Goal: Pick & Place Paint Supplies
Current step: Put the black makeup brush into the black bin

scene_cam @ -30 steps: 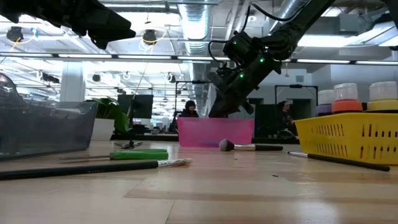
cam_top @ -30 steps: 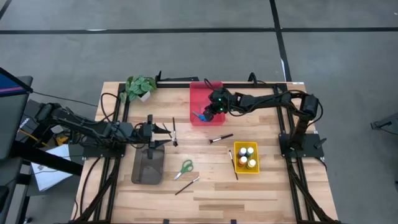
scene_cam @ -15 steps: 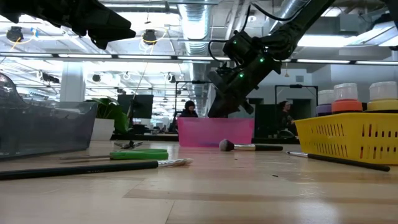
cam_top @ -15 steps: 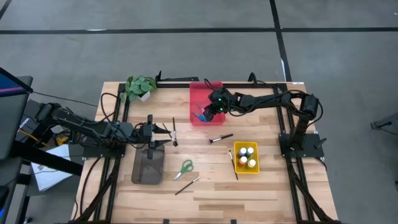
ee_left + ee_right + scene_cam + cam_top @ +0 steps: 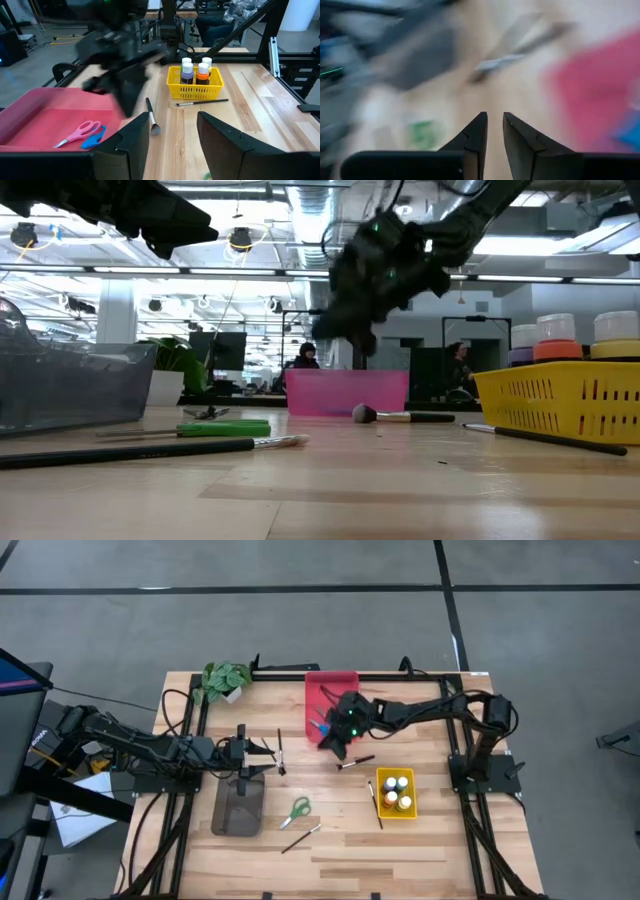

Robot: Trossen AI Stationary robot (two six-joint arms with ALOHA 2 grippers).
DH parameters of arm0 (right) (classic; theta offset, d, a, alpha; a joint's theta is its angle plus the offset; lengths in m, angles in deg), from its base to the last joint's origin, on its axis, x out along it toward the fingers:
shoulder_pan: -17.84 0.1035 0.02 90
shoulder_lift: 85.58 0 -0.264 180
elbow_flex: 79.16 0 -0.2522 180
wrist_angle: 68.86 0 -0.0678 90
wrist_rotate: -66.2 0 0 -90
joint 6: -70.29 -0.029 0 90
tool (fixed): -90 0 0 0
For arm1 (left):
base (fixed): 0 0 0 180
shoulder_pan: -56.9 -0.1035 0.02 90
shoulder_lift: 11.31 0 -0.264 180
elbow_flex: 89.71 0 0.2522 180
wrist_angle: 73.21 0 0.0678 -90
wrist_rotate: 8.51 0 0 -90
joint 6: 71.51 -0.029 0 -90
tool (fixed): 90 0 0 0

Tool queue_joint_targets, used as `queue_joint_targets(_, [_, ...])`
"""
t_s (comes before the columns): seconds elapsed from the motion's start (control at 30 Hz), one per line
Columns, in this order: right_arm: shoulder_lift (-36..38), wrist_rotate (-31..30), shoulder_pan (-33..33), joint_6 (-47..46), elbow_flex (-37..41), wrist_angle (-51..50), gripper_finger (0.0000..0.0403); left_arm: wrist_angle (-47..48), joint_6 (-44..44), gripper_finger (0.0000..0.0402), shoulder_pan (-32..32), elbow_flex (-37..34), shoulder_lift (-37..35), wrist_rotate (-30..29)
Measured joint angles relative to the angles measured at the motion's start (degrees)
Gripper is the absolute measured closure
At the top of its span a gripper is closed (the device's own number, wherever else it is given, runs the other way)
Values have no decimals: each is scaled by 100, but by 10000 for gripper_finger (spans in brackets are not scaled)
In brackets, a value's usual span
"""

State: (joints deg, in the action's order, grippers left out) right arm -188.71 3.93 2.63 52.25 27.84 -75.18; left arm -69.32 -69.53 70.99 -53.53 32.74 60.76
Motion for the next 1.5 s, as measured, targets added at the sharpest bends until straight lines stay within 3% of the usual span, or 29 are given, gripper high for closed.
queue_joint_targets(0.17, [336, 1252, 678, 6, 7, 334, 346, -4, 0, 243, 0, 0, 0, 0])
queue_joint_targets(0.3, [937, 1040, 1350, 160, 9, 258, 346, -7, 0, 244, 0, 0, 0, 0])
queue_joint_targets(0.4, [1485, -9, 1924, 398, 42, -59, 346, -7, 2, 243, -1, 0, 0, 0])
queue_joint_targets(0.57, [2318, -2486, 2972, 754, 50, -1435, 346, -9, 131, 243, 0, 0, 0, 0])
queue_joint_targets(0.73, [2881, -4761, 4060, 622, 50, -2108, 346, -250, 150, 243, 0, 0, 0, -2])
queue_joint_targets(0.9, [3047, -6253, 4937, 524, 52, -2730, 346, -979, 293, 243, -1, 0, 204, -2])
queue_joint_targets(1.07, [3047, -7774, 5490, 196, 57, -3289, 346, -1904, 291, 243, -1, 0, 846, -2])
queue_joint_targets(1.3, [3052, -8750, 5899, -601, 57, -4087, 346, -2136, 94, 244, -1, 711, 2060, -2])
queue_joint_targets(1.5, [3052, -9133, 5932, -1563, 57, -4855, 346, -1269, -195, 244, 104, 1834, 3326, -15])
